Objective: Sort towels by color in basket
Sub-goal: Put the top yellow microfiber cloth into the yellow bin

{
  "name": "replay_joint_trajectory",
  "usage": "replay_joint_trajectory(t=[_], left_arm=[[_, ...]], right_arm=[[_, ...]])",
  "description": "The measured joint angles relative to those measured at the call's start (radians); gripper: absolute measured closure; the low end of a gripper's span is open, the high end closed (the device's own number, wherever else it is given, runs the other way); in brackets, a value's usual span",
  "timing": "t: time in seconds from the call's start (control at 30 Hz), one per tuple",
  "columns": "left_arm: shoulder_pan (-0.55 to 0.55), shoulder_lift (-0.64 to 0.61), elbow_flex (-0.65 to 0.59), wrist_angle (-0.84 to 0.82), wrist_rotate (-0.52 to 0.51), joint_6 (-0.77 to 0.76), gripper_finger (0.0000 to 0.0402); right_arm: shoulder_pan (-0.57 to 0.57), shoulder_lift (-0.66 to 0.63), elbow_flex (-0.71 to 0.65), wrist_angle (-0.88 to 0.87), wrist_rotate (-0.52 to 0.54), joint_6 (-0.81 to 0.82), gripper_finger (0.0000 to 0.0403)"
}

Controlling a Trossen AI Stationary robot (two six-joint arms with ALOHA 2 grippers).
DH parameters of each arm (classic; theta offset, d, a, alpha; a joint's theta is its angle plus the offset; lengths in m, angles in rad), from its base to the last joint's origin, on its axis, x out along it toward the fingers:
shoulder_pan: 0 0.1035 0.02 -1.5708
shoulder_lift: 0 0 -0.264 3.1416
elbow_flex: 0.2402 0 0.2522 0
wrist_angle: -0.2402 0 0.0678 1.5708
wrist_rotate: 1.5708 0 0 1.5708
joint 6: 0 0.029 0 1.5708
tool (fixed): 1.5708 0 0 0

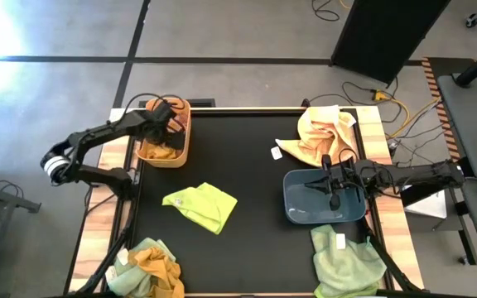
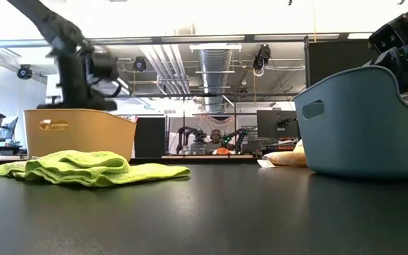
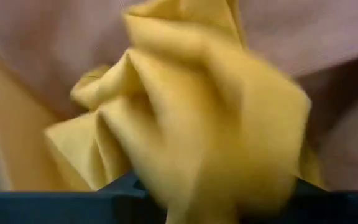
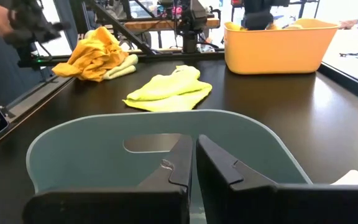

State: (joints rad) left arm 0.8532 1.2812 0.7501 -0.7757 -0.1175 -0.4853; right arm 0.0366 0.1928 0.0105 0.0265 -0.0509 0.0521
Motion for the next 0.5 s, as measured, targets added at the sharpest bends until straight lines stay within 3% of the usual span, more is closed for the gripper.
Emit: replay_joint_trajectory(t=[0.13, 0.27, 0.5], left_arm=[[0.045, 0.025, -0.09, 0.106, 0.097, 0.04, 0.029], [0.051, 0.033, -0.134, 0.166, 0.105, 0.057, 0.0291], [0.047, -0.006, -0.061, 0.045, 0.111, 0.111, 0.0256]], right_arm=[[0.0, 0.0, 0.0, 0.0, 0.0, 0.0, 0.039], [0.0, 0.0, 0.0, 0.0, 0.0, 0.0, 0.039], [0.0, 0.0, 0.0, 0.0, 0.0, 0.0, 0.039]])
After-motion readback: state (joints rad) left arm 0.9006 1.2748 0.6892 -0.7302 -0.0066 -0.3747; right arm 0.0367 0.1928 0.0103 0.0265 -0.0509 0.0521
